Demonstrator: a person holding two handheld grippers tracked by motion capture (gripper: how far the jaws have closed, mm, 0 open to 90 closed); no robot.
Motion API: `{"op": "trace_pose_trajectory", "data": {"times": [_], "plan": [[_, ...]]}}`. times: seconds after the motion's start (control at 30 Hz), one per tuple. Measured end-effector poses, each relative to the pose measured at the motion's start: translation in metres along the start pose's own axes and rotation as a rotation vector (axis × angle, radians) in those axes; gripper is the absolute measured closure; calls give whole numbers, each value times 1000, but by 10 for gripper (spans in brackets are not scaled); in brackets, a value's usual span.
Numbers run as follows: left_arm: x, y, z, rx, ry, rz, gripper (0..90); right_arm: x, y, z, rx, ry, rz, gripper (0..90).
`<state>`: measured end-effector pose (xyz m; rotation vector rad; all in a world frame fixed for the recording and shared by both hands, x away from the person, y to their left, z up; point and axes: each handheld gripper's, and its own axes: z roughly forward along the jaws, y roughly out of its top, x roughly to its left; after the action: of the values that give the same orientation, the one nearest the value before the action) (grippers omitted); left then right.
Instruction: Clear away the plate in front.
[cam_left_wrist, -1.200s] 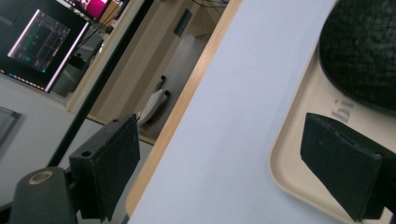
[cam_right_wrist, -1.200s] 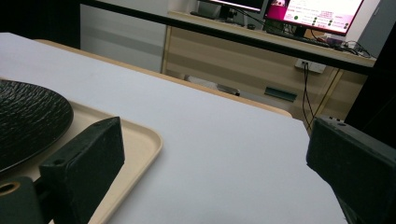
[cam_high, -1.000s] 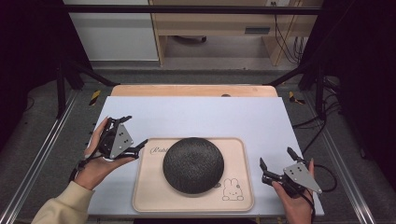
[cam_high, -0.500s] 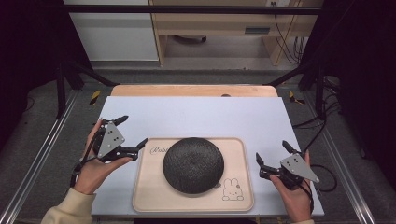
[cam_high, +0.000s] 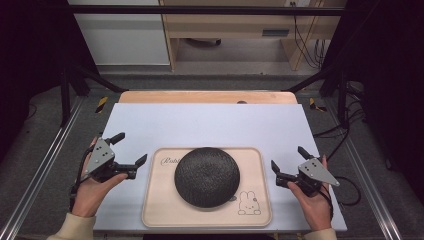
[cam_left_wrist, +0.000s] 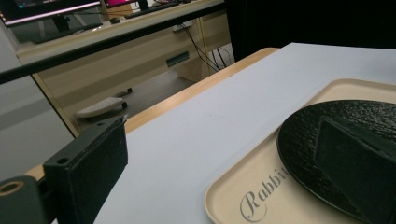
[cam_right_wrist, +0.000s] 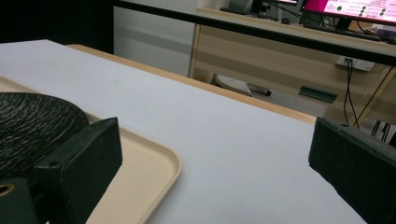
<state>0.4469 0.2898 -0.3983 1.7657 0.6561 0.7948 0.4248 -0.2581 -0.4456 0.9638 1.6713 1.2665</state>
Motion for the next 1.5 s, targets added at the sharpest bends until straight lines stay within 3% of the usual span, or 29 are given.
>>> {"op": "trace_pose_trajectory", "data": {"times": [0.3, 0.77, 1.1, 1.3, 1.5], "plan": [[2, -20, 6, 8, -13, -54, 22, -2, -9, 1, 14, -3, 10, 33], [-12, -45, 14, -5, -60, -65, 21, -8, -23, 0, 22, -6, 38, 40], [-17, -62, 9, -57, -90, -78, 22, -10, -30, -2, 8, 0, 58, 45], [-14, -70, 2, -74, -44, -101, 21, -9, -34, -2, 3, -4, 64, 46], [-15, -71, -4, -80, 25, -101, 20, -8, -38, -1, 2, -49, 92, 44]]}}
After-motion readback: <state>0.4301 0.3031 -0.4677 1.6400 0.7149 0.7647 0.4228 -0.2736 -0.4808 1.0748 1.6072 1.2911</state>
